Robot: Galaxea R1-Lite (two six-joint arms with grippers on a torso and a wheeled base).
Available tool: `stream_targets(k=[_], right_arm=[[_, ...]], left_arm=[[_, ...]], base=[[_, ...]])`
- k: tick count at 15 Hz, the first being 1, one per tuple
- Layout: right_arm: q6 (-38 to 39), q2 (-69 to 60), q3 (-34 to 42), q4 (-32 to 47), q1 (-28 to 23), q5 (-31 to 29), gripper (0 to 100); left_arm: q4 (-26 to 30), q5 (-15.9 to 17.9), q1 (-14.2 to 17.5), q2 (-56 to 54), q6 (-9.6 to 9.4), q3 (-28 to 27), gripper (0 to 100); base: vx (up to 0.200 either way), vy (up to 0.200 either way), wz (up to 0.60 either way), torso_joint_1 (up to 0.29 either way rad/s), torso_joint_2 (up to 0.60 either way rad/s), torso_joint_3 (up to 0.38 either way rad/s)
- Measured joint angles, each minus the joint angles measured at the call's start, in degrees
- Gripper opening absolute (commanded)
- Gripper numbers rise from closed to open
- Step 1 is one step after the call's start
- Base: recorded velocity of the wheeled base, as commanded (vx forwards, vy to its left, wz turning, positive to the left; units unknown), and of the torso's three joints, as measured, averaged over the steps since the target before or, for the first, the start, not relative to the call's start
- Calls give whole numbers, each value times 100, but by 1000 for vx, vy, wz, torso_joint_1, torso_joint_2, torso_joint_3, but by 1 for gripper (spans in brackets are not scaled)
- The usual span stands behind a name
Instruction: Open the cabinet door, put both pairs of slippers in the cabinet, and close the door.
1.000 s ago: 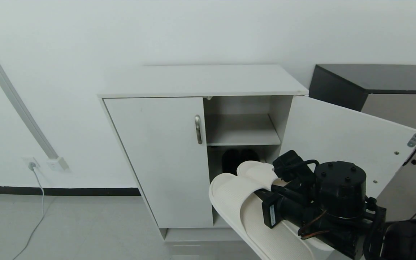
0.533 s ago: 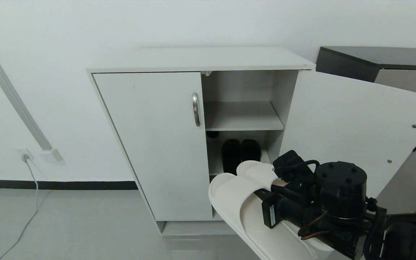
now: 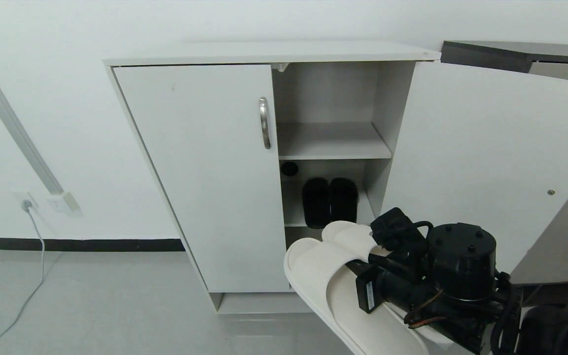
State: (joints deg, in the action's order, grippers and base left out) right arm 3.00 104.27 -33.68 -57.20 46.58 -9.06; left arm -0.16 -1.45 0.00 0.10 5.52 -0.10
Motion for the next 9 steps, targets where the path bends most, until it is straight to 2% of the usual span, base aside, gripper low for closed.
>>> stream_targets(k=[4,5,6,8,9], right_arm=[[-84,37,1,-15,-2,-44,0],[-199,87,-7,-74,-4,-172,0],[-240,196,-344,126,66,-750,0],[23,336,-1276,1048,182,-1414,0],[288,408,-1896,1862,247,-1727,0]], left_arm=[[0,0,0,0,0,0,0],[0,-2,2,0,0,0,0],[0,0,2,0,-9,0,0],[0,-2,2,0,-9,0,0],[0,-2,2,0,-9,0,0]], base=[[0,0,0,0,0,0],[0,0,0,0,0,0],[0,0,0,0,0,0],[0,0,0,0,0,0],[0,0,0,0,0,0]])
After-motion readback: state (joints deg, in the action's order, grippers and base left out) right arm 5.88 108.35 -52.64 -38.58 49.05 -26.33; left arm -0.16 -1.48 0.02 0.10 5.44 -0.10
